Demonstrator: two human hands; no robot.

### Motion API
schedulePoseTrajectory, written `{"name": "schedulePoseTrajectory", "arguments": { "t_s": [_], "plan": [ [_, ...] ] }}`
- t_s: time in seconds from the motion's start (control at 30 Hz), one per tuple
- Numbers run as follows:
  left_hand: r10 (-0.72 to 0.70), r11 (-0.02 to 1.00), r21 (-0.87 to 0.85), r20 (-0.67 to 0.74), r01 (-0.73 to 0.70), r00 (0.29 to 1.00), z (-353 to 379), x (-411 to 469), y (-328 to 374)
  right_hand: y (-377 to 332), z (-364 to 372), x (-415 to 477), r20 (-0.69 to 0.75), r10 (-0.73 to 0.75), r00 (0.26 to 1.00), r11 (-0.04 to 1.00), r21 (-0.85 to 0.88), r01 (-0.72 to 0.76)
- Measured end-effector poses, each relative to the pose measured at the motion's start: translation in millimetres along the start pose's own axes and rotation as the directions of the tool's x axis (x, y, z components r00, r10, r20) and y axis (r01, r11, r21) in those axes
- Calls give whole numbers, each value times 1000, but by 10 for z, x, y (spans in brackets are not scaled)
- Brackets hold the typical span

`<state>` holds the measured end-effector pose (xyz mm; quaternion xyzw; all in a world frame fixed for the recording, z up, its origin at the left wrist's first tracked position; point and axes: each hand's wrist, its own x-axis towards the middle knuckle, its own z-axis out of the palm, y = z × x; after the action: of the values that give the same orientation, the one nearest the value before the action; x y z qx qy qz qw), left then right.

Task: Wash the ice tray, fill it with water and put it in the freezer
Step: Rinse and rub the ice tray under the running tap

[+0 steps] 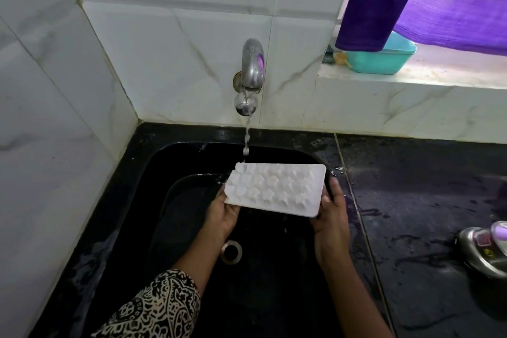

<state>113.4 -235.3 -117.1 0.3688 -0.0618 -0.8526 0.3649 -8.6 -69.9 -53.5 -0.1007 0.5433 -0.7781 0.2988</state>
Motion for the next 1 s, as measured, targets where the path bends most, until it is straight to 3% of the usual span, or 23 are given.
{"name": "schedulePoseTrajectory", "arguments": {
  "t_s": [0.13, 0.27, 0.43, 0.6, 0.67, 0.77, 0.9, 1.0],
  "plan": [
    [99, 982, 152, 66, -108, 993, -3, -19, 147, 114, -30, 163, -53, 37, 998, 995, -91, -42],
    [312, 912, 278, 12, -303, 950, -67, -142, 500, 305, 184, 321, -97, 188, 977, 973, -117, -199],
    [560, 748, 433, -3, -504, 829, -164, -493, 1033, 653, 713, 394, 15, 410, 912, 906, -118, -406],
    [670, 654, 539, -88, -531, 737, -307, -710, 1377, 752, 1059, 355, 102, 531, 841, 812, -346, -470],
    [650, 672, 565, -140, -479, 747, -386, -693, 1390, 662, 1065, 369, 102, 498, 861, 811, -405, -421],
    [536, 723, 610, -199, -324, 820, -441, -602, 1197, 407, 908, 443, 78, 327, 942, 797, -558, -230],
    [233, 758, 650, -204, -46, 951, -331, -446, 653, -119, 603, 478, 116, 89, 989, 599, -800, 40],
    [31, 803, 585, -226, 111, 974, -144, -342, 293, -433, 419, 442, 161, -42, 986, 476, -864, 162]
  ]
}}
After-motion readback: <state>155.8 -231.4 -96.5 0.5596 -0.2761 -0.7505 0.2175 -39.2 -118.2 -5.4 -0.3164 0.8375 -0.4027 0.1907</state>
